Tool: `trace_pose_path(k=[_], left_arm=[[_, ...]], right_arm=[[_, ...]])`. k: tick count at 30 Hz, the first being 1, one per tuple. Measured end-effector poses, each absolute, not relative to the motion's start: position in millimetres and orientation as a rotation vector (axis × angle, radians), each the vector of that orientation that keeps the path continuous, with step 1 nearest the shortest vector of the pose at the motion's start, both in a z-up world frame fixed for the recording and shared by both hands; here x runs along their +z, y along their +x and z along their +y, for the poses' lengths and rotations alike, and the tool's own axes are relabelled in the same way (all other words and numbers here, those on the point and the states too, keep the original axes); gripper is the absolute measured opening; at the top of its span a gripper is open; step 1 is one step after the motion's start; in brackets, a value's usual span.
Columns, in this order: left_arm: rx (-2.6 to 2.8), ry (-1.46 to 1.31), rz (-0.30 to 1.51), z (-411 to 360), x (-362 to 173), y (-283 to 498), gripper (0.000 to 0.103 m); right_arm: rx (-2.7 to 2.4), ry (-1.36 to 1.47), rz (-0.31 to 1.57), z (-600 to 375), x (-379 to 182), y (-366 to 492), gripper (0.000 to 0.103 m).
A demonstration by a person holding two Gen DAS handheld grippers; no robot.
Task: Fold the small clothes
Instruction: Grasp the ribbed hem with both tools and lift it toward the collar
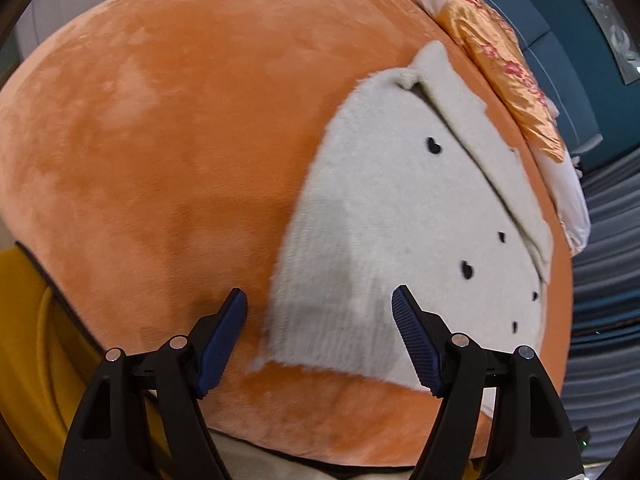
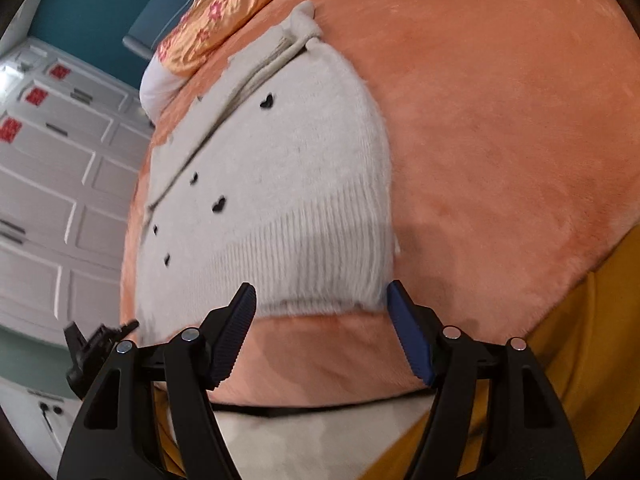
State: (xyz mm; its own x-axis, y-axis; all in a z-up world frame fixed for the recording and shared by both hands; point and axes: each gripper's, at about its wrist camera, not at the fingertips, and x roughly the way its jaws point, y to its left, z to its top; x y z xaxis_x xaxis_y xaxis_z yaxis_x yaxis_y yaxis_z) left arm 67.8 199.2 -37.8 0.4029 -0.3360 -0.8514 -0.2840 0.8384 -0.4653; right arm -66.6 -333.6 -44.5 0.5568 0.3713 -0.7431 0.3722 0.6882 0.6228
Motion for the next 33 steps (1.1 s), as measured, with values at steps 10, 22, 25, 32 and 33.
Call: trace_pose_path(k=[10,22,25,32,33], left_arm=[[-0.115,-0.519,1.151,189,-2,62,0.005],[-0.253,-0.280,1.209,181,50,-33,0.005],[-0.262,-0.238,1.285,178,40,-66,0.005],[-0.244,-0.234,1.419,188,34,-115,0.004],[-0.237,-0.235,1.417,191,40,-116,0.004]], right_arm=[[-0.027,0.697,0.957,-328,-7,-73,0.005],[-0.007,0.421,1.091,-352,35,-157,0.004],[0.023,0.385,1.171,-341,29,-186,0.004],[0.029,0.392,1.282,-338,35,-241,0.004],[0.030,0.388,1.284,-339,39,-243,0.004]])
